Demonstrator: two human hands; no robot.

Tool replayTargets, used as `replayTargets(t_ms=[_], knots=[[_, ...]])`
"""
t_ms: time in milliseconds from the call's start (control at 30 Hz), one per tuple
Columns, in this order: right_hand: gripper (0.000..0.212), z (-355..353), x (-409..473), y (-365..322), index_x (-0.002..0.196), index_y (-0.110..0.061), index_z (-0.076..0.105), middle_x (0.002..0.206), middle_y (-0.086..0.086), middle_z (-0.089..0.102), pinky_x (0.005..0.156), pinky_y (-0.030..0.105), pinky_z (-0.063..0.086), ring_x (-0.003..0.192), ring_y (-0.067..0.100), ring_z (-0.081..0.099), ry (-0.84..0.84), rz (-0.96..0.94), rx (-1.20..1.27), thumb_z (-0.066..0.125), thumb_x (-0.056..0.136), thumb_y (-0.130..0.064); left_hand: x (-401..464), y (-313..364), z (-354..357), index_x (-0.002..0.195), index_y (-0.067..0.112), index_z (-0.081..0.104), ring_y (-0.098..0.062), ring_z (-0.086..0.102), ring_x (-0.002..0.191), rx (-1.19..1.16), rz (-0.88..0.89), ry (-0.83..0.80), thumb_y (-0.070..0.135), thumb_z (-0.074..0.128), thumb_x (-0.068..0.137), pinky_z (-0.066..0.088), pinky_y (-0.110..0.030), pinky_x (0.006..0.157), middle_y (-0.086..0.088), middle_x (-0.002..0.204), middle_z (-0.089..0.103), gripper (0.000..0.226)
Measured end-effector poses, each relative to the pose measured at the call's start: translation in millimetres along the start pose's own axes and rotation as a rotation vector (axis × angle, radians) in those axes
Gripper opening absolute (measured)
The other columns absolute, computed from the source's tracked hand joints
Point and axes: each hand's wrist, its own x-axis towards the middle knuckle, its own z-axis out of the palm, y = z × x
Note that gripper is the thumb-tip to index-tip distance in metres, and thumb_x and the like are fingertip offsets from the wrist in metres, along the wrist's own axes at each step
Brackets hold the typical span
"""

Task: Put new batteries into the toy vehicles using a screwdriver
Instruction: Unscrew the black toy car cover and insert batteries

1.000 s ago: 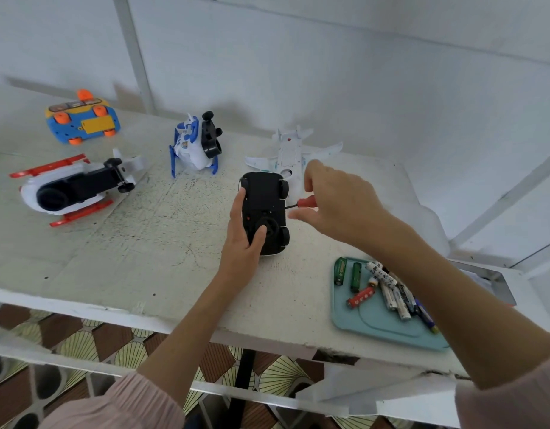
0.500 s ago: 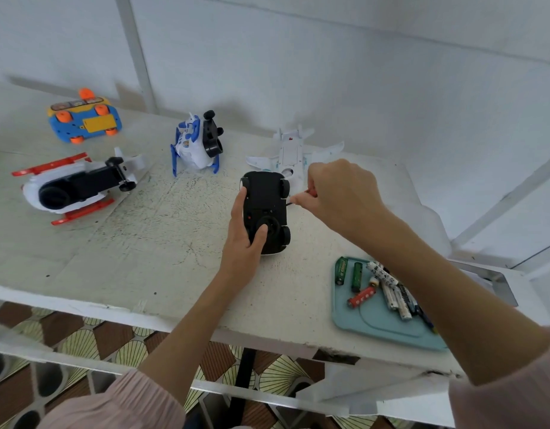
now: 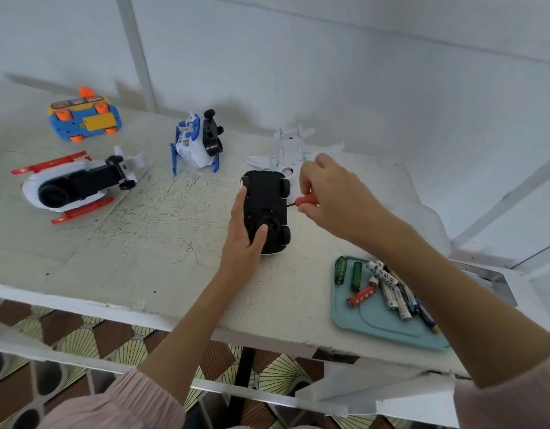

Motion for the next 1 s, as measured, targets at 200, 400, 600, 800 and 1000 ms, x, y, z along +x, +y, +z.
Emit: replayTargets(t_ms=[200, 400, 600, 800, 1000], knots=[[0.022, 2.8, 2.5, -0.2, 0.094, -0.005, 0.056, 0.091, 0.003, 0.043, 0.071, 0.031, 0.045, 0.079, 0.020, 0.048, 0.066, 0.009, -0.011, 0.062, 0.087, -0.024, 0.7, 0.1, 0.2, 0.131, 0.071, 0.008, -0.015, 0.040, 0.133, -0.019, -0.020, 0.012, 0.029, 0.047, 0.090, 0.036, -0.048, 0.110, 0.013, 0.147, 0.028, 0.070], [0.025, 5.3, 2.1, 6.0, 0.078, -0.006, 0.055, 0.084, 0.006, 0.050, 0.068, 0.029, 0.042, 0.075, 0.022, 0.051, 0.075, 0.046, 0.079, 0.066, 0.083, -0.029, 0.3, 1.1, 0.4, 0.132, 0.068, 0.010, -0.016, 0.044, 0.130, -0.040, -0.028, 0.012, 0.029, 0.047, 0.089, 0.039, -0.048, 0.108, 0.017, 0.142, 0.031, 0.069], [0.037, 10.6, 3.5, 7.1, 0.075, 0.003, 0.059, 0.080, 0.013, 0.058, 0.068, 0.033, 0.048, 0.071, 0.026, 0.058, 0.092, 0.080, 0.099, 0.064, 0.084, -0.032, -0.3, 1.6, -0.1, 0.131, 0.070, 0.010, -0.015, 0.044, 0.130, -0.047, -0.019, 0.014, 0.028, 0.047, 0.089, 0.039, -0.049, 0.108, 0.015, 0.143, 0.030, 0.070], [0.046, 12.8, 4.6, 11.2, 0.063, -0.001, 0.053, 0.063, 0.007, 0.054, 0.065, 0.035, 0.053, 0.054, 0.022, 0.057, -0.016, 0.196, 0.112, 0.052, 0.092, -0.036, 0.4, 1.3, -0.5, 0.132, 0.070, 0.010, -0.018, 0.042, 0.132, -0.046, -0.014, 0.018, 0.028, 0.047, 0.089, 0.037, -0.052, 0.108, 0.007, 0.150, 0.029, 0.070], [0.042, 12.7, -0.6, 22.5, 0.062, -0.009, 0.056, 0.066, 0.007, 0.061, 0.063, 0.032, 0.046, 0.060, 0.022, 0.056, -0.158, 0.232, 0.189, 0.049, 0.093, -0.036, 0.0, 1.2, -0.7, 0.133, 0.069, 0.009, -0.020, 0.042, 0.133, -0.042, -0.012, 0.010, 0.033, 0.047, 0.089, 0.037, -0.052, 0.108, 0.001, 0.153, 0.027, 0.068]])
